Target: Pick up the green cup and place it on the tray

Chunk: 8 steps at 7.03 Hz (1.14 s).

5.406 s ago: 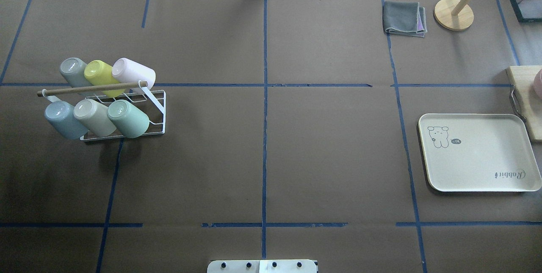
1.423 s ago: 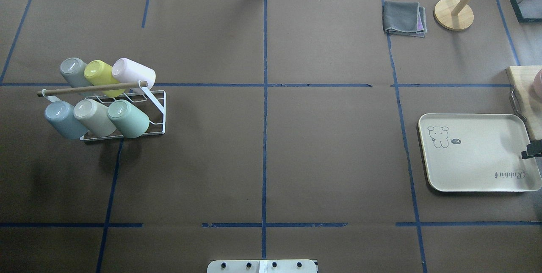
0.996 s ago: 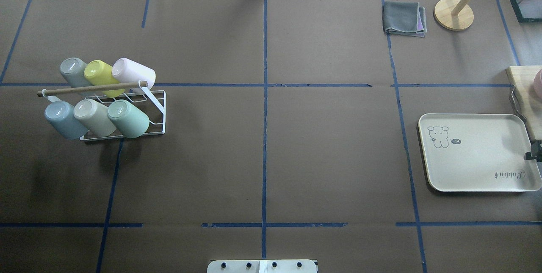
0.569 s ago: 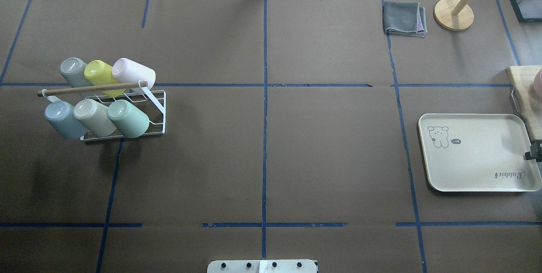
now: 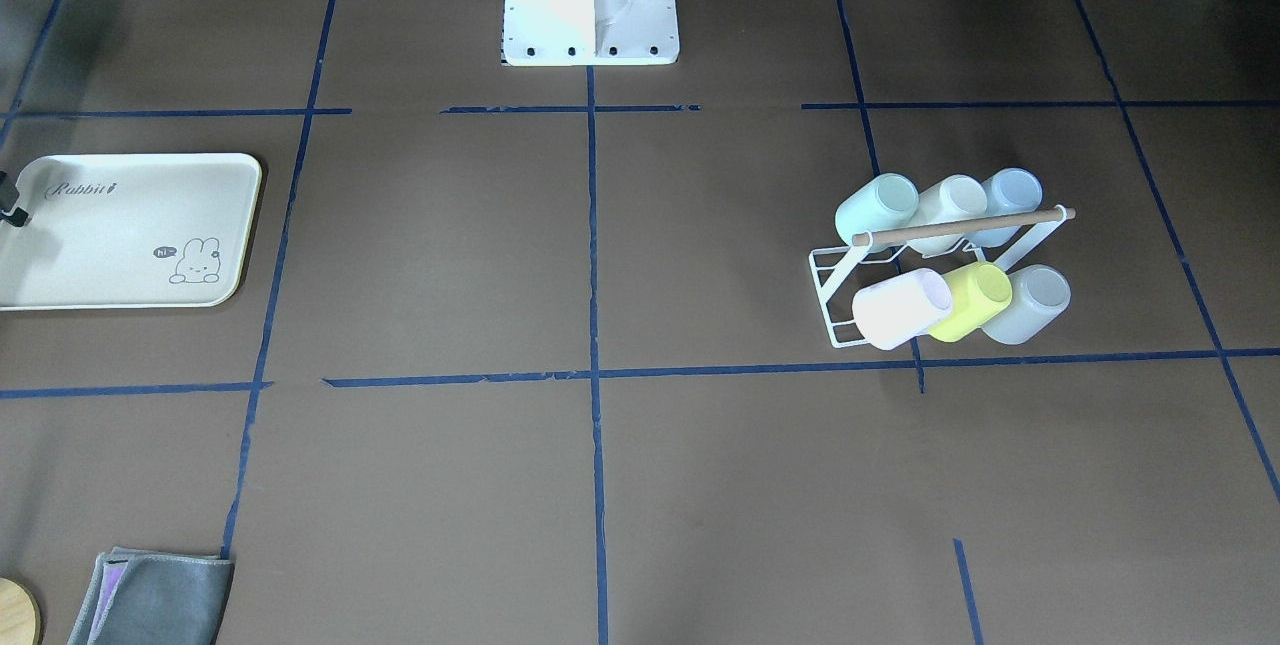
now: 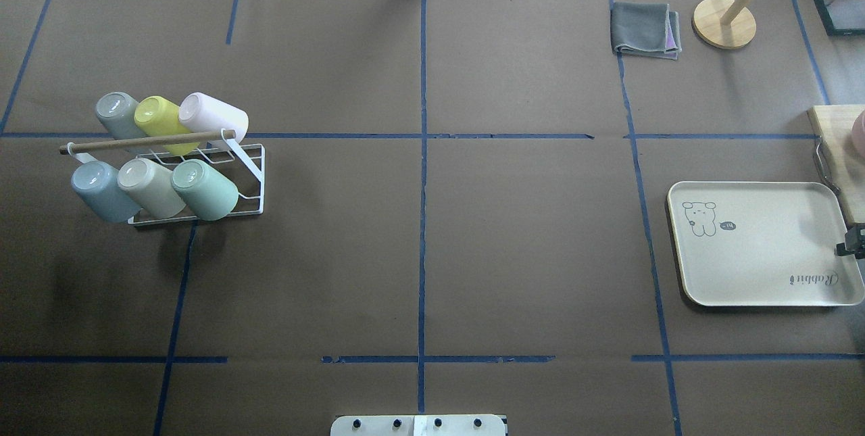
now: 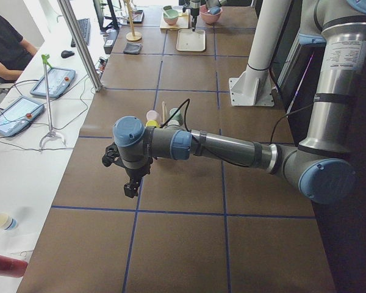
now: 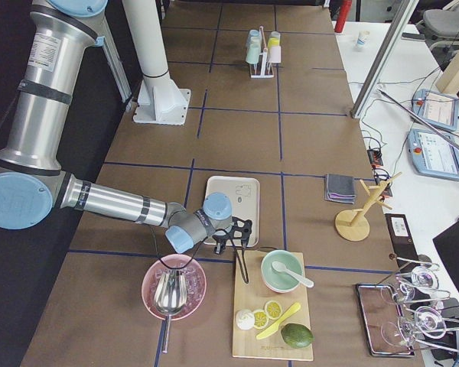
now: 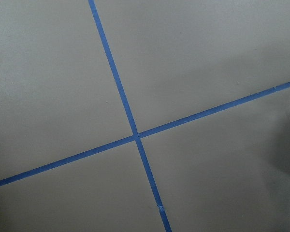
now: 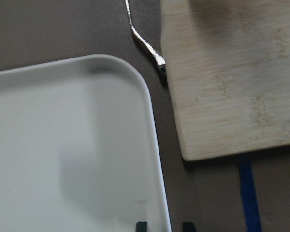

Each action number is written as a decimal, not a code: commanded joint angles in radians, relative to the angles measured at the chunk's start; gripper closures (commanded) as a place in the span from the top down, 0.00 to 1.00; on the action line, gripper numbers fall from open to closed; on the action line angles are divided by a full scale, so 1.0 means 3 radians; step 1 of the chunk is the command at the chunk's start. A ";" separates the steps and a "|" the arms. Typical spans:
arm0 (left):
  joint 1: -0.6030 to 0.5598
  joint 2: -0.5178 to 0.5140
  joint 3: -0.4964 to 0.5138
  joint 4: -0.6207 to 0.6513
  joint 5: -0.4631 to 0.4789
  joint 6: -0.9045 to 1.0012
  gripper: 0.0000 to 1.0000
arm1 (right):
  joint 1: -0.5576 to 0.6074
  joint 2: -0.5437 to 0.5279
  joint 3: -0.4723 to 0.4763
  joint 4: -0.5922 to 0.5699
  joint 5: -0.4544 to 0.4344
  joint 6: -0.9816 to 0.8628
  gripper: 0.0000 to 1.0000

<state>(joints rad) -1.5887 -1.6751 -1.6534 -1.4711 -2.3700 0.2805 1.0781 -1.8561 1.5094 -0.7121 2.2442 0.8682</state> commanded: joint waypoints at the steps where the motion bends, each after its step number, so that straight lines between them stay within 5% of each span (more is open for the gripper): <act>1: -0.0002 0.0000 -0.0001 0.0000 0.0000 0.0001 1.00 | -0.0004 0.0000 0.0005 0.0001 0.0005 0.0000 0.21; 2: -0.0002 0.0000 -0.0001 0.0000 0.0000 0.0001 1.00 | -0.0014 -0.0005 0.0000 0.0001 0.0005 0.0000 0.02; 5: -0.0002 0.0010 -0.0062 0.0000 0.0000 0.0001 1.00 | -0.0004 -0.0046 0.0026 0.0224 0.0025 -0.0046 0.00; 8: -0.0002 0.0015 -0.0067 0.0000 -0.0005 0.0001 1.00 | 0.0469 -0.0021 0.0061 0.0594 0.0565 -0.0041 0.00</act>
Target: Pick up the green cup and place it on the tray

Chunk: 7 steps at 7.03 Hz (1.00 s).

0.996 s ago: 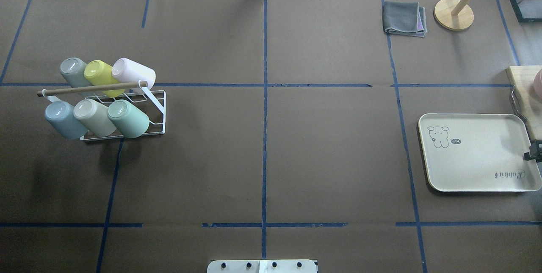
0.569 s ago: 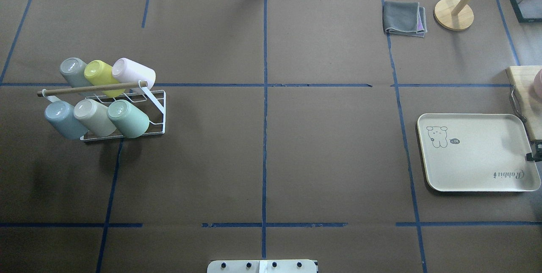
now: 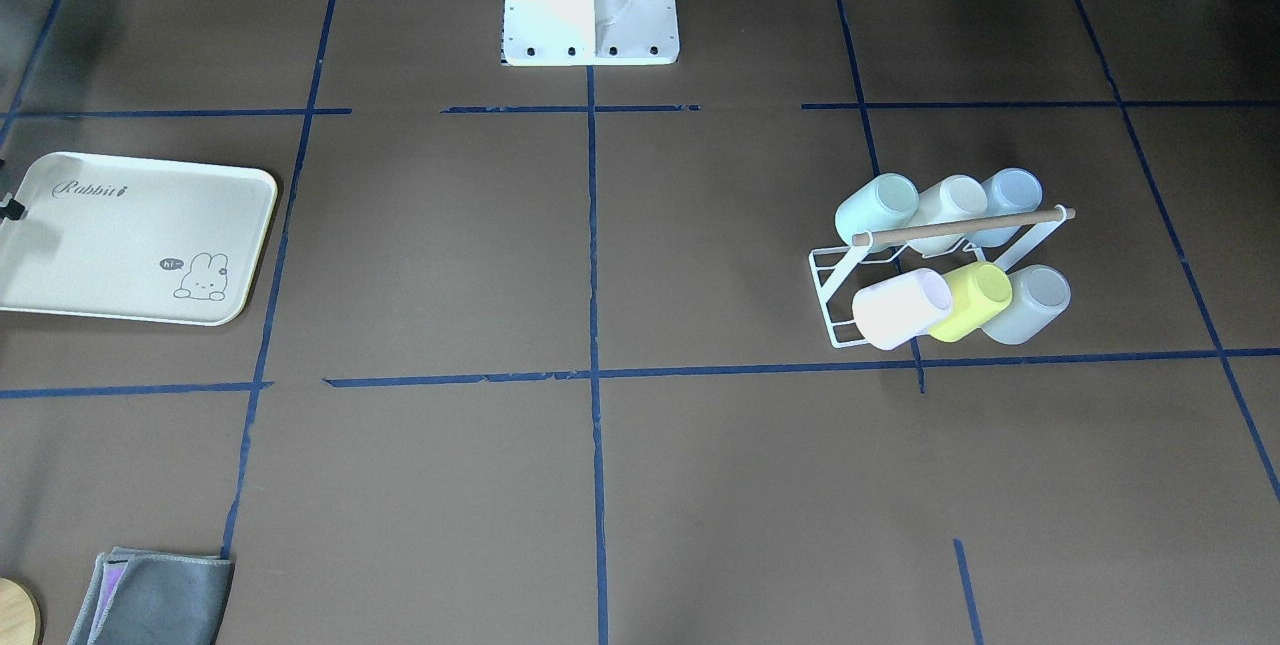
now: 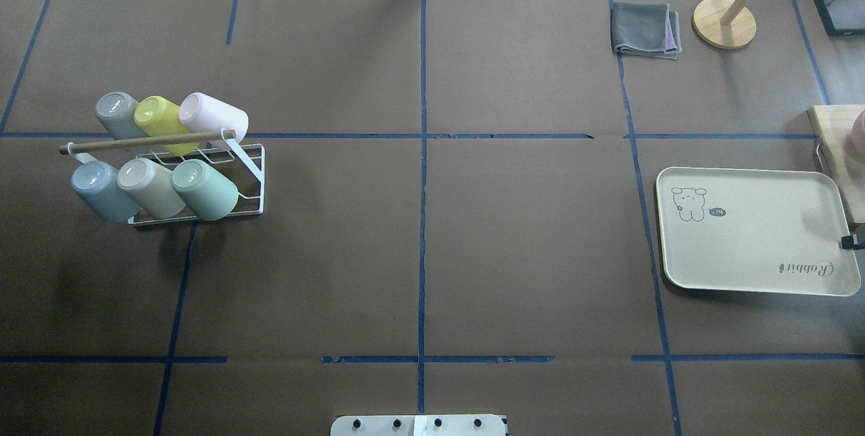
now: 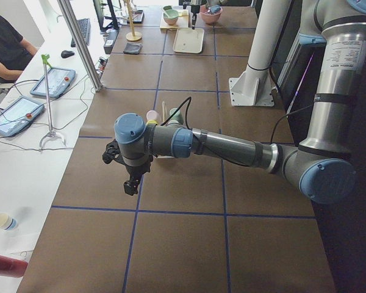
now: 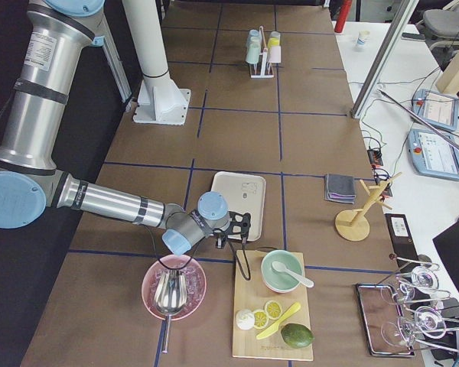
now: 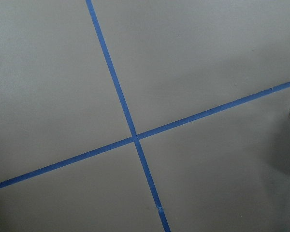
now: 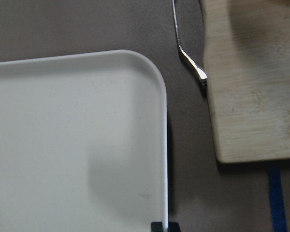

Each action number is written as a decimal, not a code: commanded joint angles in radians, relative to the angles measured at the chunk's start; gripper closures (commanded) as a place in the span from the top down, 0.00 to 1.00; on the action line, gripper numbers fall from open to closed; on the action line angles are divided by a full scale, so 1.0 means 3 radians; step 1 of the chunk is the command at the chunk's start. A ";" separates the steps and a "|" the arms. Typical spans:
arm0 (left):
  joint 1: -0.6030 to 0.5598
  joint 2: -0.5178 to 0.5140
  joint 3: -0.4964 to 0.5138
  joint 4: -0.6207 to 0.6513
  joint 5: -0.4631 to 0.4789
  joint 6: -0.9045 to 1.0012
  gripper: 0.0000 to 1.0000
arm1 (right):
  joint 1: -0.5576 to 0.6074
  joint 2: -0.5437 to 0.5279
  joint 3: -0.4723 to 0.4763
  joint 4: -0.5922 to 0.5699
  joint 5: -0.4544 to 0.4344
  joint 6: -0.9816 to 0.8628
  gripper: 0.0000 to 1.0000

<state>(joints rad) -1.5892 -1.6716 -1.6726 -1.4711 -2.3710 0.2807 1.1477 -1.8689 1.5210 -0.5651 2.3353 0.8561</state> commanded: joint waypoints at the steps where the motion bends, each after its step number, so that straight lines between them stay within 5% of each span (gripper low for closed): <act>1: 0.0000 0.0009 -0.0003 0.0000 -0.0002 -0.0005 1.00 | 0.0300 0.0032 0.0114 0.0104 0.0416 0.0035 0.00; 4: 0.0005 0.0024 -0.0008 0.0000 -0.0002 -0.0005 1.00 | 0.0280 0.0379 0.0212 0.0094 0.0448 0.0213 0.00; 7: 0.0005 0.0009 -0.0049 0.0000 0.0003 -0.0010 1.00 | -0.0198 0.1083 0.0283 0.0053 0.0357 0.1182 0.00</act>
<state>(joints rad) -1.5878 -1.6669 -1.6834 -1.4711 -2.3712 0.2782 1.1620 -1.6306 1.5992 -0.5453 2.4641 1.0779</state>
